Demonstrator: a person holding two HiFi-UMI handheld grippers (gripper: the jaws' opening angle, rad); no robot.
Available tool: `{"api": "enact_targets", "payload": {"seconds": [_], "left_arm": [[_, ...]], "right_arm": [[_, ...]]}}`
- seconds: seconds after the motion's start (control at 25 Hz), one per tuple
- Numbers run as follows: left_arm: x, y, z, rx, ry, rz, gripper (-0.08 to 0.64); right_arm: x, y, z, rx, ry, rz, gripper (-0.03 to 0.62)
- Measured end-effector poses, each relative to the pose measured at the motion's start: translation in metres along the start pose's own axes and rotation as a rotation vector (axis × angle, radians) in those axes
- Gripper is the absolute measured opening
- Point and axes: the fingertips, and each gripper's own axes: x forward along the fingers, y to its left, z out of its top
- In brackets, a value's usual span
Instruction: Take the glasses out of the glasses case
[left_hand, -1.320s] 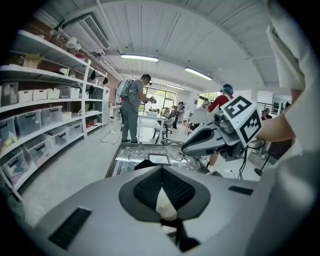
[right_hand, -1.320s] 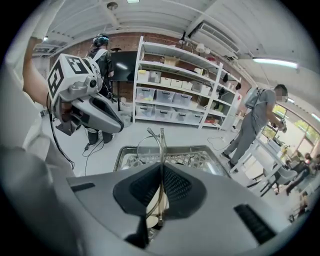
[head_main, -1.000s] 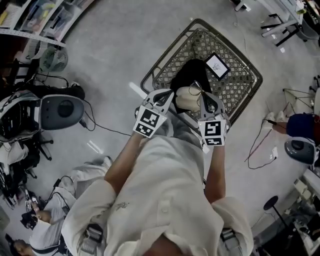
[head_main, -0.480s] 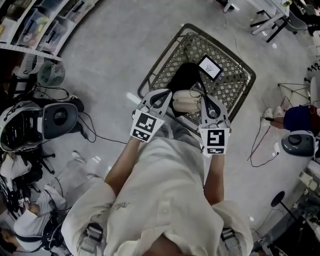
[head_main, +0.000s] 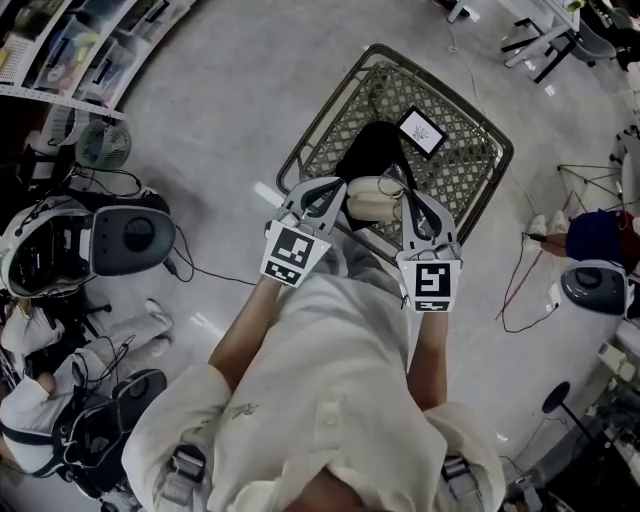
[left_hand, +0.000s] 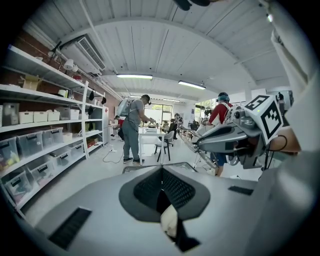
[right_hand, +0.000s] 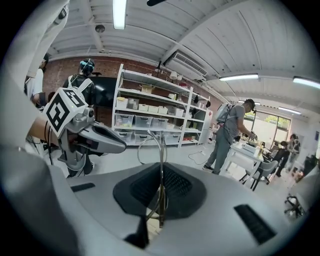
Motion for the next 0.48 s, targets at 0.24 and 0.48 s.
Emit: {"api": "enact_targets", "payload": {"seconds": [0.24, 0.48], "left_arm": [[-0.0030, 0.0006, 0.0023, -0.001, -0.006, 0.012, 0.012], [0.0000, 0.0011, 0.0071, -0.002, -0.011, 0.016, 0.012]], "right_arm": [[0.0029, 0.0022, 0.0031, -0.004, -0.015, 0.015, 0.018], [0.0055, -0.0006, 0.0060, -0.007, -0.019, 0.024, 0.018]]}}
